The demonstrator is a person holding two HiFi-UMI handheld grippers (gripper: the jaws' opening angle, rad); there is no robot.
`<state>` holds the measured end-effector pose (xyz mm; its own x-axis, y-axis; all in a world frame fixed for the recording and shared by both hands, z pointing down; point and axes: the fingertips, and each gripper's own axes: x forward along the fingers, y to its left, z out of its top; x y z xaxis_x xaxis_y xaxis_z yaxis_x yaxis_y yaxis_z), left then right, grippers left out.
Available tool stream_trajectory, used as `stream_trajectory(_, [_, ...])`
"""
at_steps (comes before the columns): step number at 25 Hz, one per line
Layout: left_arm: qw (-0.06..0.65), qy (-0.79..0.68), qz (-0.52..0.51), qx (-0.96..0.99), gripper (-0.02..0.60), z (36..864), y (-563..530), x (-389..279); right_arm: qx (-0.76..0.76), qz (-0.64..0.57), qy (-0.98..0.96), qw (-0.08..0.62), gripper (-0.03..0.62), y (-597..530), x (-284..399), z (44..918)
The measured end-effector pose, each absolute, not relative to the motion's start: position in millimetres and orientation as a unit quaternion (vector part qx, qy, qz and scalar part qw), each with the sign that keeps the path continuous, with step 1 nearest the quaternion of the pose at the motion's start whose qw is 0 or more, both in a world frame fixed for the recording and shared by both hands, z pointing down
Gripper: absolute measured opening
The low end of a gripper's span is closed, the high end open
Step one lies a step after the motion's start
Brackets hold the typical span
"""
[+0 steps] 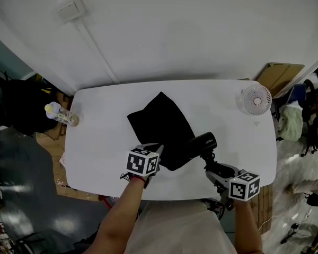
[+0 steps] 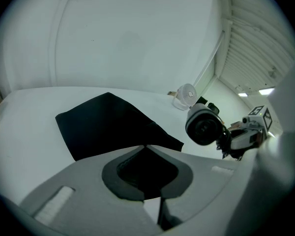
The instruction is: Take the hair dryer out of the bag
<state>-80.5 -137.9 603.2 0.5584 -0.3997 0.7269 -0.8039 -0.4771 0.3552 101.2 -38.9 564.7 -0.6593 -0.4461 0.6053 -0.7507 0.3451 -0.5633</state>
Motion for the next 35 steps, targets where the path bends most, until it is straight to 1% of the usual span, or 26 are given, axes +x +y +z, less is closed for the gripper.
stream_trajectory(6, [0.355,-0.371,0.29,0.808,0.017,607.3,-131.4,-81.8,0.456,0.433,-0.762,0.157,0.215,-79.4,140.1,593.0])
stream_trajectory(11, [0.355,-0.374,0.29,0.806,0.018,609.0,-129.1,-82.2,0.491,0.427,-0.739,0.177,0.215,-103.8,158.5,622.3])
stream_trajectory(23, [0.358,-0.378,0.287,0.804,0.018,610.1,-127.7,-80.8,0.518,0.43,-0.718,0.177,0.218,-123.4,158.3,657.5])
stream_trajectory(26, [0.357,-0.377,0.287,0.805,0.018,609.1,-127.9,-81.1,0.521,0.422,-0.717,0.188,0.227,-123.5,157.8,659.2])
stream_trajectory(28, [0.357,-0.377,0.287,0.805,0.018,608.5,-128.0,-81.4,0.524,0.415,-0.719,0.189,0.26,-125.5,159.2,655.6])
stream_trajectory(29, [0.357,-0.378,0.286,0.805,0.017,608.1,-128.2,-81.5,0.527,0.41,-0.72,0.191,0.267,-126.5,160.6,653.2])
stream_trajectory(35, [0.354,-0.374,0.284,0.809,0.018,606.7,-128.4,-81.6,0.536,0.363,-0.735,0.203,0.27,-126.2,162.0,629.3])
